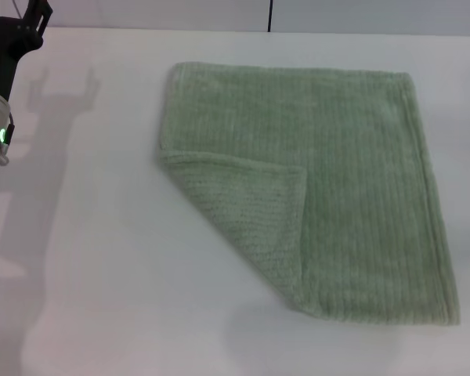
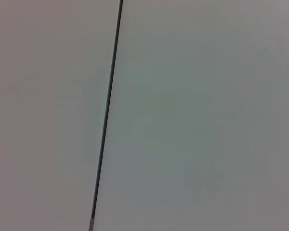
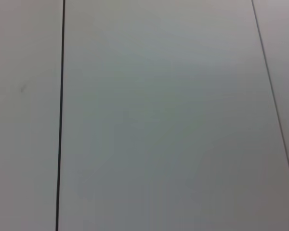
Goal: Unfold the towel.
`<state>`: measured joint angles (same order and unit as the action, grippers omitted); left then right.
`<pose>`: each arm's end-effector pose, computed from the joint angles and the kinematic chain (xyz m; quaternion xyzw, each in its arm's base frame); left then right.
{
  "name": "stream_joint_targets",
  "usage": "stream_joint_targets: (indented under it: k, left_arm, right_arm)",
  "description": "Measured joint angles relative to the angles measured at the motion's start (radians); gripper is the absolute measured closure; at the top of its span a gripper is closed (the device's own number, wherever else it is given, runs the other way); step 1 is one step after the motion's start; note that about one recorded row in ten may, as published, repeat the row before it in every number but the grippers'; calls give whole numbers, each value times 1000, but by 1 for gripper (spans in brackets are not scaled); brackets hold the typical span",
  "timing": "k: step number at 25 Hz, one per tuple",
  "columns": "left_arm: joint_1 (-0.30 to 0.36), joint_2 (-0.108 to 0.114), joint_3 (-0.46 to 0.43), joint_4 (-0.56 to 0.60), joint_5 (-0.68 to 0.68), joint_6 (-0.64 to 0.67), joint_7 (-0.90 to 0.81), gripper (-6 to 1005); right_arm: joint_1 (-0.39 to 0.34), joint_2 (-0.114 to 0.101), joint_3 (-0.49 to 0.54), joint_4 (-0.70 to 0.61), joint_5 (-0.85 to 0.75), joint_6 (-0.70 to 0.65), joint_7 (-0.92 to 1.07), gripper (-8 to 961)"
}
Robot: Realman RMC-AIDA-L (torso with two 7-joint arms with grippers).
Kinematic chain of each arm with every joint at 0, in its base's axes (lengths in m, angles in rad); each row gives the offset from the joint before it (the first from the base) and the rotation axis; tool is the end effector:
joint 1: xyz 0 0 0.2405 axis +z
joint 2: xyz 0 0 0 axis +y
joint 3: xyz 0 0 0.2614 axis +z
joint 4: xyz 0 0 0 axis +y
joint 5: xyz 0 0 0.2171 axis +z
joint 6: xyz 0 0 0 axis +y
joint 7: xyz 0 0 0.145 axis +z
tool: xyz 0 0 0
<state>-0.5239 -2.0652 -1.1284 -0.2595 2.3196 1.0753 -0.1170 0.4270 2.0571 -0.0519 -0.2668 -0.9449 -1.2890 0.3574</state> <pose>-0.3089 0.3888 0.0109 -0.6202 -0.2524 -0.3516 0.6543 0.4028 0.3155 0.1366 -0.4844 0.1982 0.3176 0.7907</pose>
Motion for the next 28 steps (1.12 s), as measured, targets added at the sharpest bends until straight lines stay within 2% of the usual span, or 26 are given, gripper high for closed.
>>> stream_joint_targets:
  k: [28]
  left_arm:
    - [-19, 0, -11, 2, 4, 1, 5, 186]
  right_arm:
    - [3, 5, -16, -2, -3, 2, 0, 157]
